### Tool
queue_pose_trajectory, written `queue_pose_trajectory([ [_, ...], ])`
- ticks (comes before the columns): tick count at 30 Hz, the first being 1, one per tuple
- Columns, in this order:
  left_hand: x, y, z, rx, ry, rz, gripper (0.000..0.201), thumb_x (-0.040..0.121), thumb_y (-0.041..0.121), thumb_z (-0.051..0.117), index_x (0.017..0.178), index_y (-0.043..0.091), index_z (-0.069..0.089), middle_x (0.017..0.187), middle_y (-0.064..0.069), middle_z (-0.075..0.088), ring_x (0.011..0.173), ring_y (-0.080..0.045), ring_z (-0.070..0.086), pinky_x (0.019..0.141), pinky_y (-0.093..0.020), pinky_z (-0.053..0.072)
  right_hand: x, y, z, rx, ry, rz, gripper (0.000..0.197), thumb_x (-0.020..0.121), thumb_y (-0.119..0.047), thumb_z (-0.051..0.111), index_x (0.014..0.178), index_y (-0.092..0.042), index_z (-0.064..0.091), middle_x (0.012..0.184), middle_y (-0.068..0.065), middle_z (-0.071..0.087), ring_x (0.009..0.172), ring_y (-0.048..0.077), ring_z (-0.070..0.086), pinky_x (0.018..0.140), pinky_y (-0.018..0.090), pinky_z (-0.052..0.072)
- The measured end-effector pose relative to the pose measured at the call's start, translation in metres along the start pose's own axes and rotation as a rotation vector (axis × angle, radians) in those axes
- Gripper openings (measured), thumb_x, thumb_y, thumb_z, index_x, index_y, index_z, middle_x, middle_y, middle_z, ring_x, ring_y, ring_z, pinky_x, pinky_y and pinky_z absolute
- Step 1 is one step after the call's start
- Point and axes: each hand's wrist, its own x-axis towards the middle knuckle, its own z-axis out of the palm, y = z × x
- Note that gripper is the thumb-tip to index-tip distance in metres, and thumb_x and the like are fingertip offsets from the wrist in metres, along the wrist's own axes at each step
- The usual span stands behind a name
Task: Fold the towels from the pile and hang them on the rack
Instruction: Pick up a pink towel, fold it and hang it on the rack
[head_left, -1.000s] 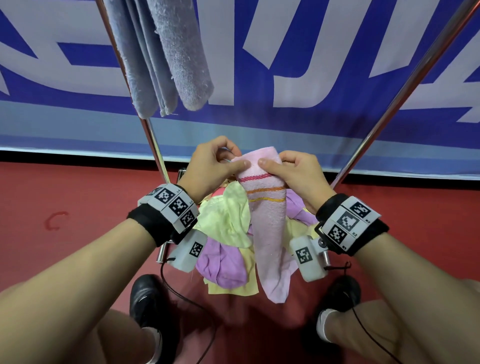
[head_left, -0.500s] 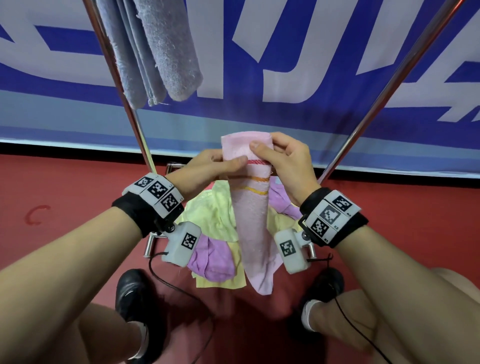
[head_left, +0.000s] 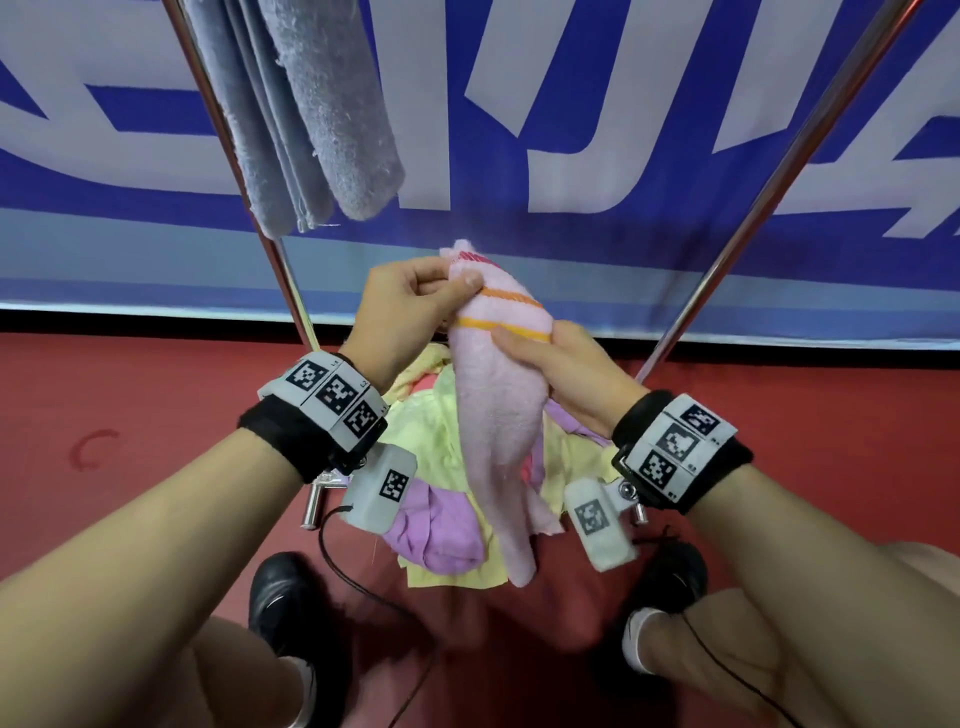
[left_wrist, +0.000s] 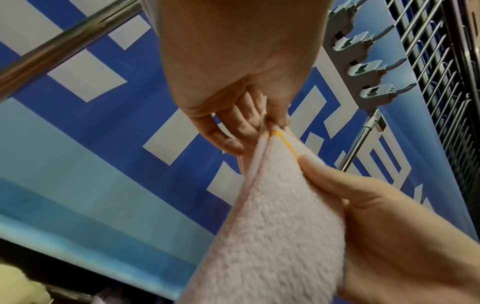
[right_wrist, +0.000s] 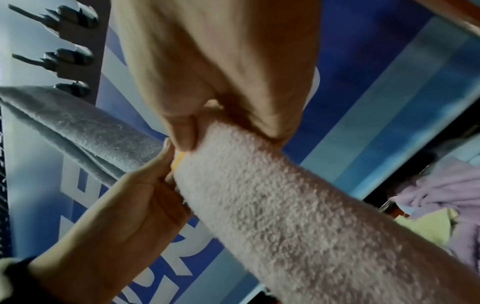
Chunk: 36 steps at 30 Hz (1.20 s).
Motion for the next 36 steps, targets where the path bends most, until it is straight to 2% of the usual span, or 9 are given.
queue_pose_trajectory([
  [5, -0.005, -0.014, 0.004, 0.020, 0.076, -0.136, 0.033, 0.084, 0.028, 0.081, 0.098, 0.002, 0.065, 0.075, -0.005, 0.067, 0.067, -0.014, 0.065, 0.066, -0.029, 0.059, 0.005, -0.011, 0.001, 0.085, 0.137, -0.156, 0.045, 0.085, -0.031, 0.074, 0.122, -0.007, 0.071, 0.130, 0.013, 0.070, 0.124, 0.026, 0.066, 0.112, 0.052, 0.047],
  [7, -0.009, -0.023, 0.007, 0.115, 0.005, -0.158, 0.032, 0.078, 0.024, 0.086, 0.093, 0.006, 0.065, 0.074, -0.003, 0.065, 0.067, -0.014, 0.062, 0.068, -0.029, 0.057, 0.008, -0.013, 0.000, 0.124, 0.188, -0.198, 0.046, 0.083, -0.033, 0.076, 0.122, -0.009, 0.070, 0.139, 0.015, 0.062, 0.126, 0.026, 0.064, 0.112, 0.052, 0.047],
  [12, -0.015, -0.026, 0.011, 0.112, 0.015, -0.131, 0.022, 0.079, 0.012, 0.084, 0.090, 0.006, 0.065, 0.077, -0.005, 0.065, 0.069, -0.013, 0.059, 0.063, -0.013, 0.051, 0.006, -0.012, -0.001, 0.140, 0.144, -0.146, 0.039, 0.094, -0.027, 0.067, 0.128, -0.006, 0.068, 0.126, 0.012, 0.072, 0.121, 0.027, 0.067, 0.111, 0.051, 0.048],
  [18, -0.016, -0.024, 0.014, -0.002, 0.065, -0.143, 0.017, 0.082, 0.009, 0.081, 0.088, 0.001, 0.067, 0.080, -0.010, 0.068, 0.074, -0.016, 0.064, 0.077, -0.031, 0.061, 0.006, -0.020, 0.002, 0.178, 0.213, -0.169, 0.051, 0.086, -0.039, 0.073, 0.126, -0.008, 0.069, 0.131, 0.013, 0.069, 0.120, 0.027, 0.068, 0.109, 0.052, 0.050],
  [21, -0.016, -0.022, 0.014, -0.035, 0.088, -0.145, 0.017, 0.083, 0.007, 0.079, 0.092, -0.001, 0.067, 0.076, -0.007, 0.065, 0.067, -0.014, 0.063, 0.064, -0.027, 0.060, 0.003, -0.022, -0.001, 0.175, 0.204, -0.155, 0.032, 0.099, -0.026, 0.065, 0.124, -0.007, 0.069, 0.124, 0.012, 0.073, 0.117, 0.026, 0.070, 0.107, 0.047, 0.051],
  [28, -0.018, -0.023, 0.011, 0.003, -0.173, -0.258, 0.024, 0.094, 0.017, 0.069, 0.114, 0.004, 0.068, 0.091, -0.006, 0.074, 0.073, -0.014, 0.067, 0.062, -0.028, 0.058, -0.001, -0.031, -0.005, 0.311, 0.169, -0.070, 0.031, 0.104, -0.016, 0.055, 0.125, 0.004, 0.064, 0.122, 0.024, 0.071, 0.115, 0.034, 0.070, 0.099, 0.043, 0.056],
  [31, -0.016, -0.019, 0.009, 0.117, -0.231, -0.230, 0.020, 0.095, 0.021, 0.068, 0.096, 0.002, 0.071, 0.079, -0.004, 0.067, 0.068, -0.011, 0.061, 0.058, -0.025, 0.056, -0.002, -0.035, -0.008, 0.315, 0.203, -0.049, 0.032, 0.104, -0.018, 0.055, 0.127, 0.004, 0.064, 0.120, 0.022, 0.072, 0.110, 0.030, 0.072, 0.094, 0.040, 0.058],
  [34, -0.013, -0.019, 0.008, 0.217, -0.105, -0.113, 0.018, 0.092, 0.022, 0.073, 0.081, 0.008, 0.070, 0.072, -0.005, 0.064, 0.062, -0.009, 0.055, 0.059, -0.022, 0.051, 0.003, -0.037, -0.012, 0.325, 0.250, -0.052, 0.037, 0.106, -0.020, 0.054, 0.132, 0.005, 0.060, 0.115, 0.018, 0.074, 0.099, 0.023, 0.075, 0.082, 0.034, 0.062],
  [36, -0.012, -0.018, 0.009, 0.217, -0.023, -0.047, 0.019, 0.090, 0.021, 0.074, 0.081, 0.005, 0.071, 0.073, -0.008, 0.063, 0.064, -0.012, 0.054, 0.064, -0.019, 0.047, 0.003, -0.035, -0.009, 0.386, 0.188, -0.031, 0.046, 0.105, -0.032, 0.055, 0.137, 0.001, 0.058, 0.125, 0.023, 0.070, 0.111, 0.027, 0.072, 0.088, 0.036, 0.061],
])
